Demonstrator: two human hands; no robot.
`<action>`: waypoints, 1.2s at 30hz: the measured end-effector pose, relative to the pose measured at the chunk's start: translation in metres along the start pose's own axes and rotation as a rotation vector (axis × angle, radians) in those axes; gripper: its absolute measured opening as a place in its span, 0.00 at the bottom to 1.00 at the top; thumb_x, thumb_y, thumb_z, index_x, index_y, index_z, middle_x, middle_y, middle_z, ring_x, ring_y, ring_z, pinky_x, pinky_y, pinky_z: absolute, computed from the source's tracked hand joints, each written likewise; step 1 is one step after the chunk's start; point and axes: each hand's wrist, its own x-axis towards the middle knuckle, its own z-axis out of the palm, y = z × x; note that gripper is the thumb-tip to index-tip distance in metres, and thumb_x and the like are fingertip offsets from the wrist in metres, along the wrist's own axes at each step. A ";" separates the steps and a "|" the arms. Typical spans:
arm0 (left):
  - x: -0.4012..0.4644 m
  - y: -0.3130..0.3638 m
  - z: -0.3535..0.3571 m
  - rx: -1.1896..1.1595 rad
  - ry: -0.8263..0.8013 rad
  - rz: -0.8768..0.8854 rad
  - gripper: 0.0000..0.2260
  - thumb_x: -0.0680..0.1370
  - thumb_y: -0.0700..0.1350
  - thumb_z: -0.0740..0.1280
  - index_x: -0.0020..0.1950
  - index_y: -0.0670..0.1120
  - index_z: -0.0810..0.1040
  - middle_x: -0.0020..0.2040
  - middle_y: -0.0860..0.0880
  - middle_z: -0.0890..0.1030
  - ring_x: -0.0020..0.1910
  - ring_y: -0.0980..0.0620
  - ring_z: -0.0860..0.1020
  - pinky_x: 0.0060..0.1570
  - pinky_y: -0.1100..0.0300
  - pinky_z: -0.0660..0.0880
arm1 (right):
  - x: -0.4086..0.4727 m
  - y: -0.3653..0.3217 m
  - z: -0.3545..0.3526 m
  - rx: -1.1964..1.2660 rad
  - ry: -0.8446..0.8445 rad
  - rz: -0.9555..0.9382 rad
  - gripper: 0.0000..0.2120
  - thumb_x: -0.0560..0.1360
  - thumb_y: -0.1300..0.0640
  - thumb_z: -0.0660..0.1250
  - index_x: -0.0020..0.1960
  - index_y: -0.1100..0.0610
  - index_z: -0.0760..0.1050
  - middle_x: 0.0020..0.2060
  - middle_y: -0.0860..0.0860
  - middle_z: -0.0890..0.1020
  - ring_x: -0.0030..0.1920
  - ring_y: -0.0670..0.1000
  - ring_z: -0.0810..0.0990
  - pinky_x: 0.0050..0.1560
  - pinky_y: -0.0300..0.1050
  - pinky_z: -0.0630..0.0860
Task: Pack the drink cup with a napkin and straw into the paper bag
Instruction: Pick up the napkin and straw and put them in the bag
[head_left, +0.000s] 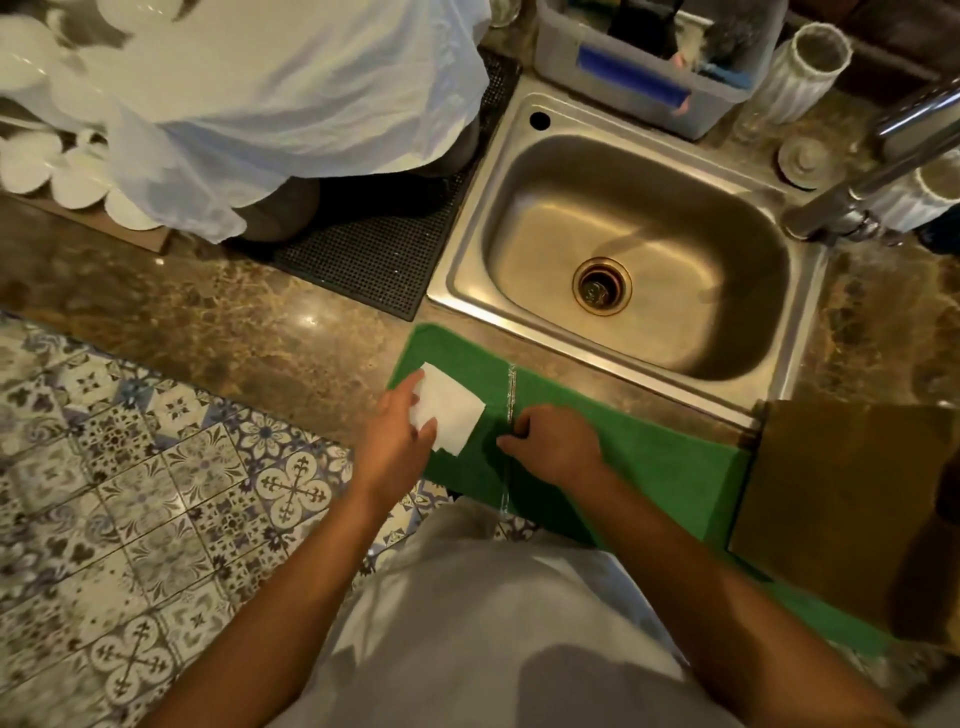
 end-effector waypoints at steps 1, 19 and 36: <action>-0.001 0.000 0.002 -0.001 -0.034 0.014 0.28 0.80 0.43 0.68 0.79 0.50 0.64 0.65 0.44 0.76 0.53 0.42 0.80 0.56 0.47 0.79 | 0.001 -0.002 0.002 -0.004 -0.012 0.014 0.16 0.77 0.42 0.68 0.43 0.54 0.81 0.37 0.52 0.81 0.41 0.54 0.81 0.41 0.45 0.77; 0.032 0.003 -0.013 0.105 -0.026 0.134 0.29 0.78 0.51 0.70 0.78 0.54 0.65 0.65 0.49 0.76 0.57 0.49 0.77 0.56 0.50 0.77 | 0.011 -0.005 0.015 0.417 0.182 0.046 0.15 0.82 0.54 0.56 0.43 0.59 0.76 0.38 0.56 0.83 0.38 0.58 0.82 0.41 0.51 0.79; 0.000 -0.008 -0.006 -0.150 -0.078 0.031 0.18 0.80 0.38 0.65 0.67 0.53 0.78 0.42 0.39 0.82 0.37 0.38 0.79 0.39 0.43 0.80 | 0.010 0.001 0.041 0.342 0.070 0.019 0.15 0.77 0.44 0.70 0.38 0.52 0.72 0.38 0.51 0.77 0.42 0.54 0.77 0.38 0.43 0.67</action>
